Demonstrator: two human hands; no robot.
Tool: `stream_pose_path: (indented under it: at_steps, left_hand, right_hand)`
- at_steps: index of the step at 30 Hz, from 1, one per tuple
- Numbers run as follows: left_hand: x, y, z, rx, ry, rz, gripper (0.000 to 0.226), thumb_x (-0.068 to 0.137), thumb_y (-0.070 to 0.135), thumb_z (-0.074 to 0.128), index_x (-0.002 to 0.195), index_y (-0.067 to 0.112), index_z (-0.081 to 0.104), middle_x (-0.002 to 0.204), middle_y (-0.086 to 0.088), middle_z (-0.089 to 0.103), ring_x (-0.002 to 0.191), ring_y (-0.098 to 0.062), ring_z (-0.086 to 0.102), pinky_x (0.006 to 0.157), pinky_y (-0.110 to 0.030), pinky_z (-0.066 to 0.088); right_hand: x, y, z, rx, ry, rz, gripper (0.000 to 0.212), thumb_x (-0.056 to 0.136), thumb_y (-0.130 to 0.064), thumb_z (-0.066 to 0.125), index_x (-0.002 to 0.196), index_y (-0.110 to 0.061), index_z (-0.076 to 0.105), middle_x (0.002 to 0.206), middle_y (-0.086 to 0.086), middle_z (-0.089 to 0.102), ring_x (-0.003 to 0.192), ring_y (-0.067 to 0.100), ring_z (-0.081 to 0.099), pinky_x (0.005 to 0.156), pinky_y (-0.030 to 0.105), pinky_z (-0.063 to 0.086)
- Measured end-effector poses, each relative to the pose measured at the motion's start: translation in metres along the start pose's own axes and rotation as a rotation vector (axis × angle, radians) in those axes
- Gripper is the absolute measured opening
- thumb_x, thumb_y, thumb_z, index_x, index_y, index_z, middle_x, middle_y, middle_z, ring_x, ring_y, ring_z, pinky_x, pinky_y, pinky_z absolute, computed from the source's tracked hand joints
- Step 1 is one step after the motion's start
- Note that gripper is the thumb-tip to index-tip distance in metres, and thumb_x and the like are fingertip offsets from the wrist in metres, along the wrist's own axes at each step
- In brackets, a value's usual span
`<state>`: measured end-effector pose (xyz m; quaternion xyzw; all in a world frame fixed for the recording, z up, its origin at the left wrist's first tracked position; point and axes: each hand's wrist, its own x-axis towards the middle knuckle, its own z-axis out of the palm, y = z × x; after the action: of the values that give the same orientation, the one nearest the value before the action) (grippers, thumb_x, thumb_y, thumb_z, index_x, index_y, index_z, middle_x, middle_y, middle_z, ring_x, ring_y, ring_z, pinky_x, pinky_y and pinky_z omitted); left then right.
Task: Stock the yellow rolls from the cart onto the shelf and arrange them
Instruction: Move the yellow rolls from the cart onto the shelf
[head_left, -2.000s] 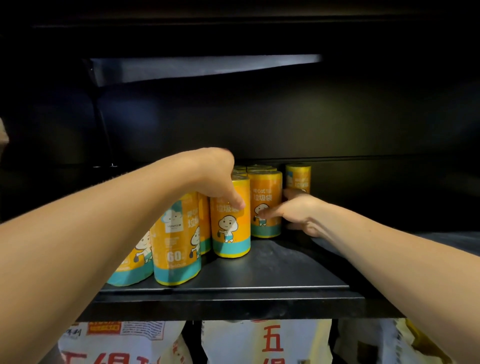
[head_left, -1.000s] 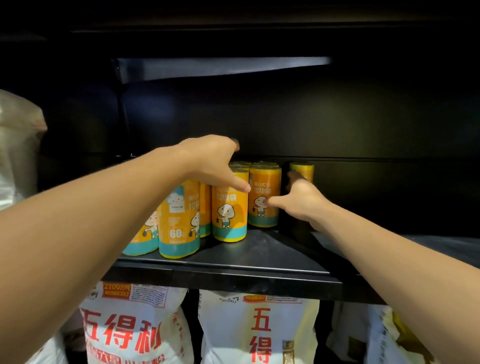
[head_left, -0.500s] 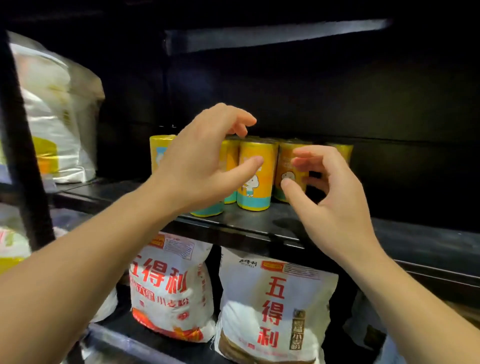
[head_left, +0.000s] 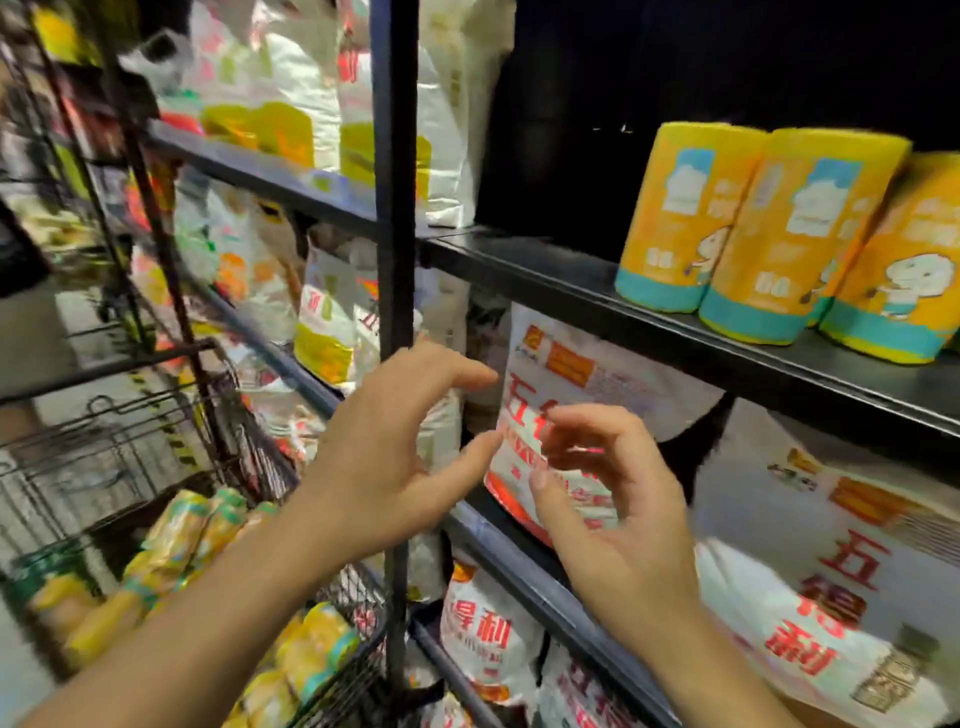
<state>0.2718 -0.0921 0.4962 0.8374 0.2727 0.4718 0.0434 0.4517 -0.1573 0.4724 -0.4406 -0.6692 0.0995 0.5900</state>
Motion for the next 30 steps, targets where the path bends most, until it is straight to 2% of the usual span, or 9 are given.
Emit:
stream_pose_path:
  at_steps: [4, 7, 10, 12, 15, 17, 20, 24, 30]
  left_hand:
    - [-0.056, -0.062, -0.021, 0.012, 0.007, -0.210, 0.031, 0.088, 0.037, 0.060, 0.112, 0.018, 0.062, 0.108, 0.007, 0.061, 0.103, -0.011, 0.059, 0.086, -0.027, 0.046]
    - [-0.095, -0.111, -0.036, 0.011, 0.007, -0.363, 0.032, 0.087, 0.039, 0.060, 0.112, 0.021, 0.062, 0.108, 0.011, 0.060, 0.103, -0.006, 0.058, 0.085, -0.021, 0.045]
    - [-0.136, -0.156, -0.049, 0.031, -0.014, -0.514, 0.035, 0.085, 0.043, 0.058, 0.112, 0.020, 0.063, 0.104, 0.012, 0.058, 0.099, 0.000, 0.055, 0.082, -0.009, 0.040]
    - [-0.165, -0.182, -0.056, 0.048, -0.031, -0.603, 0.036, 0.085, 0.046, 0.055, 0.112, 0.022, 0.063, 0.103, 0.013, 0.057, 0.099, 0.004, 0.053, 0.081, -0.007, 0.038]
    - [-0.208, -0.214, -0.064, 0.084, -0.061, -0.741, 0.030, 0.086, 0.050, 0.057, 0.111, 0.034, 0.058, 0.104, 0.015, 0.055, 0.097, 0.006, 0.051, 0.079, -0.012, 0.042]
    - [-0.236, -0.232, -0.068, 0.102, -0.070, -0.831, 0.025, 0.088, 0.042, 0.065, 0.111, 0.037, 0.055, 0.105, 0.014, 0.054, 0.097, 0.004, 0.051, 0.079, -0.018, 0.044]
    - [-0.271, -0.253, -0.073, 0.129, -0.096, -0.990, 0.030, 0.089, 0.036, 0.067, 0.116, 0.028, 0.058, 0.108, 0.011, 0.052, 0.101, -0.006, 0.053, 0.083, -0.029, 0.047]
    - [-0.305, -0.275, -0.074, 0.127, -0.088, -1.156, 0.032, 0.089, 0.034, 0.068, 0.118, 0.023, 0.059, 0.114, 0.012, 0.050, 0.104, -0.009, 0.054, 0.082, -0.022, 0.041]
    - [-0.339, -0.302, -0.064, 0.127, -0.064, -1.380, 0.038, 0.088, 0.034, 0.069, 0.121, 0.020, 0.058, 0.107, 0.006, 0.050, 0.105, -0.013, 0.054, 0.084, -0.022, 0.042]
  right_hand:
    - [-0.004, 0.020, 0.075, 0.092, -0.116, 0.153, 0.030, 0.082, -0.033, 0.065, 0.110, -0.040, 0.056, 0.100, -0.014, 0.061, 0.096, 0.015, 0.063, 0.082, 0.027, 0.053]
    - [-0.008, 0.038, 0.131, 0.158, -0.197, 0.260, 0.032, 0.082, -0.023, 0.066, 0.111, -0.034, 0.057, 0.095, -0.016, 0.061, 0.091, 0.012, 0.061, 0.078, 0.019, 0.049]
    - [-0.015, 0.060, 0.183, 0.184, -0.284, 0.344, 0.035, 0.087, -0.013, 0.069, 0.115, -0.029, 0.056, 0.096, -0.014, 0.060, 0.089, 0.015, 0.061, 0.078, 0.026, 0.051]
    - [-0.020, 0.076, 0.216, 0.195, -0.328, 0.400, 0.040, 0.087, -0.012, 0.068, 0.116, -0.036, 0.054, 0.097, -0.012, 0.060, 0.086, 0.015, 0.061, 0.076, 0.030, 0.052]
    - [-0.029, 0.097, 0.262, 0.213, -0.387, 0.468, 0.046, 0.084, -0.012, 0.067, 0.111, -0.046, 0.052, 0.096, -0.006, 0.059, 0.078, 0.011, 0.058, 0.070, 0.023, 0.048]
    - [-0.035, 0.106, 0.290, 0.189, -0.453, 0.490, 0.047, 0.087, -0.006, 0.067, 0.113, -0.041, 0.050, 0.096, -0.003, 0.058, 0.075, 0.011, 0.055, 0.068, 0.021, 0.047]
    - [-0.043, 0.121, 0.326, 0.186, -0.557, 0.553, 0.044, 0.087, 0.002, 0.064, 0.114, -0.030, 0.049, 0.095, 0.000, 0.057, 0.070, 0.007, 0.051, 0.064, 0.017, 0.044]
    - [-0.052, 0.148, 0.364, 0.128, -0.664, 0.617, 0.041, 0.087, -0.006, 0.066, 0.117, -0.028, 0.050, 0.100, 0.001, 0.058, 0.080, 0.009, 0.055, 0.067, 0.019, 0.044]
    - [-0.055, 0.199, 0.415, 0.013, -0.832, 0.694, 0.036, 0.086, -0.013, 0.070, 0.116, -0.022, 0.051, 0.099, -0.001, 0.058, 0.093, 0.017, 0.058, 0.081, 0.030, 0.050]
